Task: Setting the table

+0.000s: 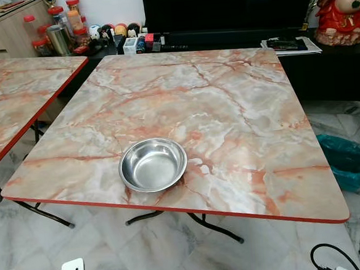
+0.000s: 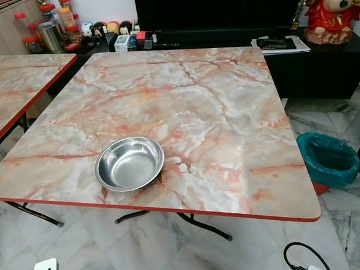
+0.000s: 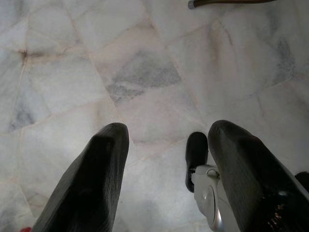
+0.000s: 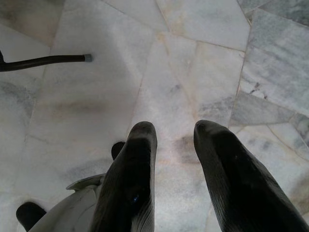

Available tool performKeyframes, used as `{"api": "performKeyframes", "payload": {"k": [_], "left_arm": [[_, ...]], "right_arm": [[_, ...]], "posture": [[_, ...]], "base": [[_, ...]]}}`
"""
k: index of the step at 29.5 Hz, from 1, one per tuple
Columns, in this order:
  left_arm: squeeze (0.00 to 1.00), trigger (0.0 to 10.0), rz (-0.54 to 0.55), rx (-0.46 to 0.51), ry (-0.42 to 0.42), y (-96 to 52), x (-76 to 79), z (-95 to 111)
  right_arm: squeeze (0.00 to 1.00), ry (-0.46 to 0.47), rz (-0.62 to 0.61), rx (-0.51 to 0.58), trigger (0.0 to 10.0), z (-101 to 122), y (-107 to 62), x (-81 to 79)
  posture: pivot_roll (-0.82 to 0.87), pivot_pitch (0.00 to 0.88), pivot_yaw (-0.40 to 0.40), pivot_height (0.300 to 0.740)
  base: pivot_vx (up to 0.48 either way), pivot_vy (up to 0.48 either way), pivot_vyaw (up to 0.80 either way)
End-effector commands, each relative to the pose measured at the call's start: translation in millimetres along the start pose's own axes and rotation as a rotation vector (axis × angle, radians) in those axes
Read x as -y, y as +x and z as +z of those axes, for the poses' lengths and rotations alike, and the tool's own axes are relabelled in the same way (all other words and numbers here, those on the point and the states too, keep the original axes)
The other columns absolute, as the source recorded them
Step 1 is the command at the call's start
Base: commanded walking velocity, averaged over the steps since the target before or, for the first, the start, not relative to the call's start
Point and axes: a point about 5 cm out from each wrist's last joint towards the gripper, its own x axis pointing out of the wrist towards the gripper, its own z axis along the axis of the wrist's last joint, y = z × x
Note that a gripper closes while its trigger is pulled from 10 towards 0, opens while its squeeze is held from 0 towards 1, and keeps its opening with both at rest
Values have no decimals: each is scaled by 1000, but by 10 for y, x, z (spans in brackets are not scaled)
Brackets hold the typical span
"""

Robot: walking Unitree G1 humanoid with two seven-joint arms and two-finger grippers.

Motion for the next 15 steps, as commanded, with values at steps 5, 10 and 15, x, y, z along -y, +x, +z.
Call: {"api": "performKeyframes", "payload": {"k": [5,10,15], "left_arm": [[0,10000,11,-39,-38,-13,-8,-94],[0,10000,9,-41,-40,-13,-7,-95],[0,10000,6,-43,-35,-13,-8,-97]], "right_arm": [[0,14,-3,1,10000,-6,-3,15],[0,14,-5,1,10000,-7,-3,16],[0,19,-8,-7,10000,-16,-3,16]], "posture": [[-15,91,24,740],[-15,91,24,740],[-14,90,26,740]], "base": [[0,0,0],[0,187,0],[0,328,-245]]}}
